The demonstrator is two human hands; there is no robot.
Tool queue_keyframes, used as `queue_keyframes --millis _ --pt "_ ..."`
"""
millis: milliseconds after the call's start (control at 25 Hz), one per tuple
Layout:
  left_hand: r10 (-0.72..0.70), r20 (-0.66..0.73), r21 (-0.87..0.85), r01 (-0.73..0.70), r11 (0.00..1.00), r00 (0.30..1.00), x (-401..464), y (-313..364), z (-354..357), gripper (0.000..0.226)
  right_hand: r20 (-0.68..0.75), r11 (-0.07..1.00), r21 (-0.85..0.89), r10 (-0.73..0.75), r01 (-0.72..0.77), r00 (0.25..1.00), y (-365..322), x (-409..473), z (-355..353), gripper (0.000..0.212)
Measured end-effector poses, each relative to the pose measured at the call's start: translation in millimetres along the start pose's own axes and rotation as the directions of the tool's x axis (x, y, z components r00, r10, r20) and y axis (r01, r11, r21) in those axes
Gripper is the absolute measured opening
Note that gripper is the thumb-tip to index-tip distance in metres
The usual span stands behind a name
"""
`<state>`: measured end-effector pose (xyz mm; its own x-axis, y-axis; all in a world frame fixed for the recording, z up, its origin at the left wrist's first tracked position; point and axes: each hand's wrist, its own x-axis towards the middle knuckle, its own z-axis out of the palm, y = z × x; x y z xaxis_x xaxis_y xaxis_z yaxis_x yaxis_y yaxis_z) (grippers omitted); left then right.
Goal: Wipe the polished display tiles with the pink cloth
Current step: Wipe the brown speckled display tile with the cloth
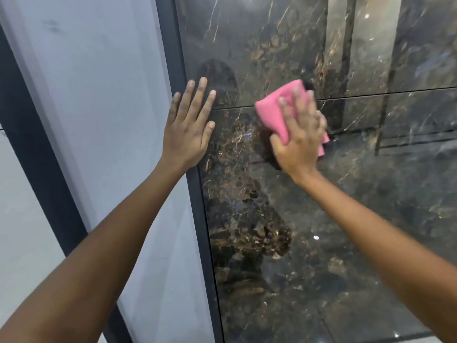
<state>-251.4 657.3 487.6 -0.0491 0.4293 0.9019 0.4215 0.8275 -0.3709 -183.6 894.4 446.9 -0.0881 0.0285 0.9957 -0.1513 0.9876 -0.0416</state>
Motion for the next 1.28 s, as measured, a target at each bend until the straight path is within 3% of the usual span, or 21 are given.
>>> queue_keyframes --millis 80,160,240,320,360,440,520,560,640,680,720,800,840,880,920,1000,1080,1120,1200,1240,1280 --pt "0.0 -0.022 -0.014 -0.001 1.0 1.0 -5 0 1 0.052 0.139 0.939 0.0 -0.339 0.343 0.93 -46 -62 28 0.067" --pt "-0.004 -0.009 -0.019 0.004 1.0 1.0 -3 0 0 0.051 0.443 0.612 0.089 -0.731 0.786 0.519 -64 -157 36 0.067" --pt "-0.01 0.023 -0.011 0.01 1.0 1.0 -1 0 -4 0.051 0.571 0.325 0.281 -0.813 0.903 0.115 -46 -224 19 0.072" --pt "-0.052 0.023 -0.033 0.052 0.998 0.998 -5 5 -9 0.051 0.539 0.259 0.454 -0.842 0.853 -0.031 -12 -216 -6 0.079" --pt "-0.082 0.013 -0.066 0.083 0.994 0.997 -13 10 -9 0.052 0.488 0.289 0.438 -0.872 0.851 0.045 6 -192 -14 0.078" --pt "-0.092 0.002 -0.128 0.092 0.987 0.996 -47 28 -5 0.053 0.389 0.53 0.206 -0.815 0.822 0.428 47 -120 -24 0.074" --pt "-0.02 0.049 -0.129 0.026 0.991 0.999 -91 48 4 0.054 0.202 0.921 0.002 -0.381 0.389 0.902 75 -64 -28 0.079" --pt "0.01 0.092 -0.097 -0.001 0.995 0.996 -110 55 10 0.054 0.081 0.997 -0.041 -0.057 0.061 0.995 77 -61 -23 0.082" --pt "0.024 0.117 -0.006 -0.024 1.0 0.993 -129 59 22 0.055 0.053 0.979 -0.121 0.17 -0.163 0.984 63 -114 -7 0.088" --pt "0.015 0.106 0.025 -0.018 1.0 0.994 -130 59 26 0.054 0.189 0.986 -0.158 -0.02 0.051 0.982 49 -161 -1 0.093" --pt "0.01 0.094 0.041 -0.014 0.999 0.995 -129 59 28 0.054 0.366 0.914 -0.114 -0.327 0.391 0.871 39 -211 3 0.096" --pt "0.023 0.079 0.048 -0.027 0.998 0.997 -130 58 29 0.054 0.616 0.528 0.105 -0.7 0.843 0.362 34 -280 -7 0.103" --pt "0.027 0.076 0.05 -0.031 0.998 0.997 -131 57 29 0.053 0.626 0.406 0.191 -0.751 0.894 0.207 39 -284 -11 0.103" --pt "0.022 0.073 0.048 -0.026 0.999 0.997 -132 57 30 0.053 0.6 0.406 0.226 -0.774 0.885 0.202 44 -272 -11 0.098" --pt "0.01 0.069 0.044 -0.013 0.999 0.998 -133 58 31 0.053 0.552 0.524 0.196 -0.757 0.829 0.349 46 -246 -11 0.09" --pt "-0.025 0.055 0.025 0.023 0.999 0.998 -137 61 32 0.051 0.341 0.869 0.053 -0.479 0.492 0.809 36 -176 -4 0.075" --pt "-0.04 0.033 -0.014 0.041 0.999 0.999 -136 63 33 0.051 0.098 0.997 -0.007 -0.072 0.073 0.993 7 -134 9 0.072" --pt "-0.04 0.019 -0.034 0.041 0.999 0.999 -135 62 33 0.051 0.055 1.0 -0.008 -0.021 0.021 0.998 -11 -138 18 0.07" --pt "-0.035 0.002 -0.056 0.035 0.998 0.999 -135 61 32 0.051 0.194 0.94 -0.015 -0.331 0.341 0.923 -44 -200 38 0.064" --pt "-0.036 -0.005 -0.058 0.035 0.998 0.999 -136 62 32 0.051 0.34 0.8 0.016 -0.568 0.6 0.749 -49 -252 46 0.067" --pt "-0.04 -0.006 -0.061 0.04 0.997 0.999 -137 64 32 0.05 0.491 0.58 0.112 -0.738 0.807 0.462 -48 -302 46 0.072"
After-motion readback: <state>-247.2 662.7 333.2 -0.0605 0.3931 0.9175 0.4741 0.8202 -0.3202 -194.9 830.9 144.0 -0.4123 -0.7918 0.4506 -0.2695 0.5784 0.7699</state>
